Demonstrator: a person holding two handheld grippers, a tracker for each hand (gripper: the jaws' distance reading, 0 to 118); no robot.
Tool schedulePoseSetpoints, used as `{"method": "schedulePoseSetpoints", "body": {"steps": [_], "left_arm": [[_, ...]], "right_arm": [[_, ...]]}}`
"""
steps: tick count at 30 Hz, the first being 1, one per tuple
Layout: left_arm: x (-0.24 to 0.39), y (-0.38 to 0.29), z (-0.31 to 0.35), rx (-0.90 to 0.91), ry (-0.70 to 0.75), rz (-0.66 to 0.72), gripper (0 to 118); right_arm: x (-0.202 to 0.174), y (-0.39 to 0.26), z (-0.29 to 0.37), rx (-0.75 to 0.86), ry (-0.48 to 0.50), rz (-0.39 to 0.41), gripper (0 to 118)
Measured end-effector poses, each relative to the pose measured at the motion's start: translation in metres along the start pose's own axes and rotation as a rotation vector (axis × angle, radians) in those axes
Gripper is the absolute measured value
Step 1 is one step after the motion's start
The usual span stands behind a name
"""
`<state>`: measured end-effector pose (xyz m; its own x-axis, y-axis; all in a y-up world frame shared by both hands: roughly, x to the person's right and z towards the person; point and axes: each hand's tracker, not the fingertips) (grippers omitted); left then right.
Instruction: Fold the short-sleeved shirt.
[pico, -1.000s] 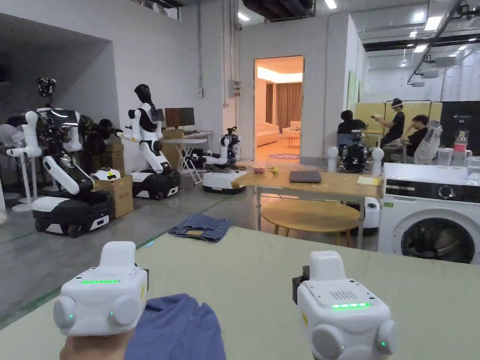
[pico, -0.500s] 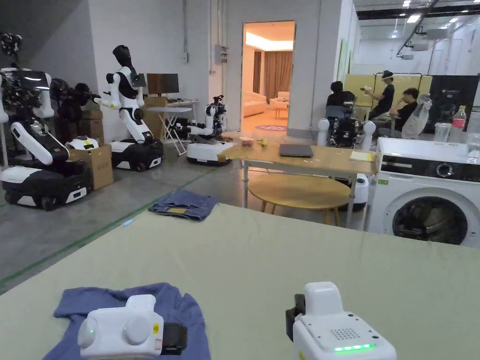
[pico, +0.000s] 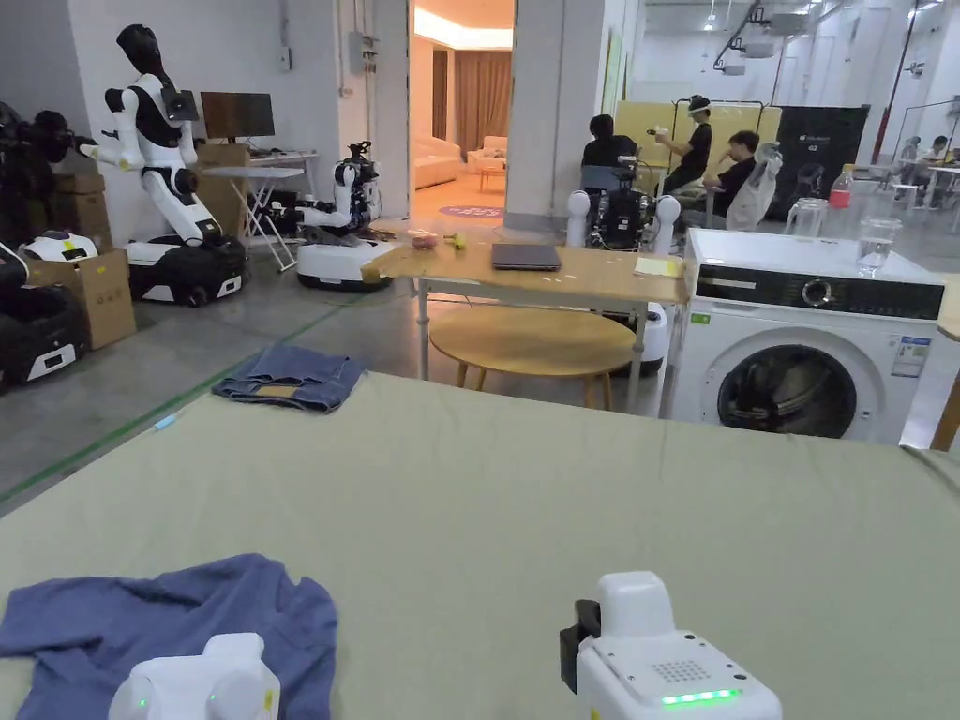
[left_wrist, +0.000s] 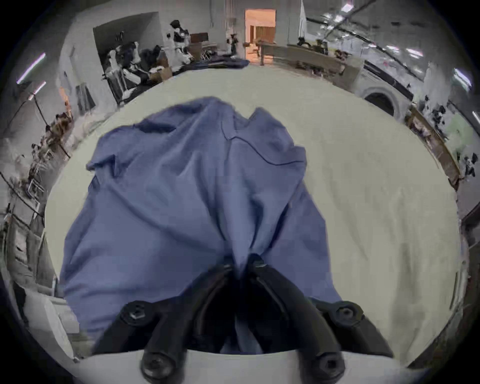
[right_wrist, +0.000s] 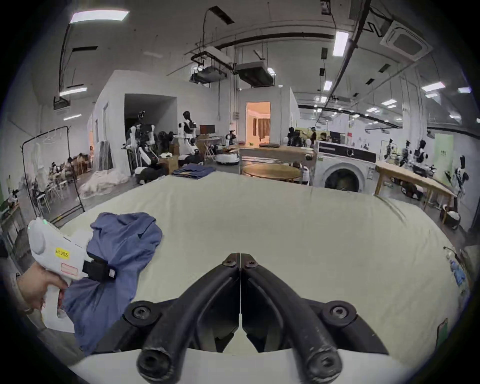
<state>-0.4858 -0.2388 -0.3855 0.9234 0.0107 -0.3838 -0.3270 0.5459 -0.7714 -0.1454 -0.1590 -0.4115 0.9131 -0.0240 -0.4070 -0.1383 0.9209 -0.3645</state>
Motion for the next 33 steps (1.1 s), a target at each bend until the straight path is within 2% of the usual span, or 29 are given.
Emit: {"method": "schedulePoseSetpoints", "body": {"steps": [2,5,7,10,12,17,19,22,26,28,31,32,33], "left_arm": [[0.011,-0.002,0.013,0.048,0.035,-0.059,1],[0.038,0.003,0.044,0.136,-0.063,-0.015,1],[0.073,0.008,0.069,0.159,-0.136,-0.034,1],[0.139,0.015,0.108,0.225,-0.248,-0.091,1],[0.192,0.015,0.135,0.254,-0.379,-0.092,1],[0.324,0.002,0.202,0.318,-0.607,-0.25,1],[0.375,-0.01,0.218,0.321,-0.655,-0.338,1],[0.443,-0.038,0.213,0.263,-0.653,-0.481,1],[0.506,-0.085,0.159,0.137,-0.569,-0.625,1],[0.52,-0.112,0.129,0.09,-0.516,-0.637,1],[0.525,-0.129,0.104,0.036,-0.534,-0.614,2],[0.523,-0.131,0.101,0.043,-0.539,-0.597,18],[0.518,-0.128,0.101,0.047,-0.552,-0.57,53]], "right_arm": [[0.009,0.001,0.013,0.011,0.0,-0.037,0],[0.029,0.006,0.038,0.031,-0.03,-0.046,0],[0.052,0.007,0.057,0.044,-0.062,-0.049,0],[0.08,0.016,0.109,0.086,-0.125,-0.054,0],[0.108,0.016,0.137,0.101,-0.187,-0.043,0],[0.179,0.01,0.199,0.124,-0.322,-0.065,0],[0.206,0.004,0.219,0.126,-0.387,-0.079,0],[0.244,-0.011,0.242,0.11,-0.446,-0.119,0],[0.284,-0.037,0.259,0.066,-0.51,-0.147,0],[0.301,-0.053,0.265,0.041,-0.527,-0.158,0],[0.318,-0.068,0.266,0.014,-0.539,-0.177,0],[0.32,-0.07,0.265,0.008,-0.54,-0.178,0],[0.322,-0.071,0.262,-0.001,-0.535,-0.184,0]]}}
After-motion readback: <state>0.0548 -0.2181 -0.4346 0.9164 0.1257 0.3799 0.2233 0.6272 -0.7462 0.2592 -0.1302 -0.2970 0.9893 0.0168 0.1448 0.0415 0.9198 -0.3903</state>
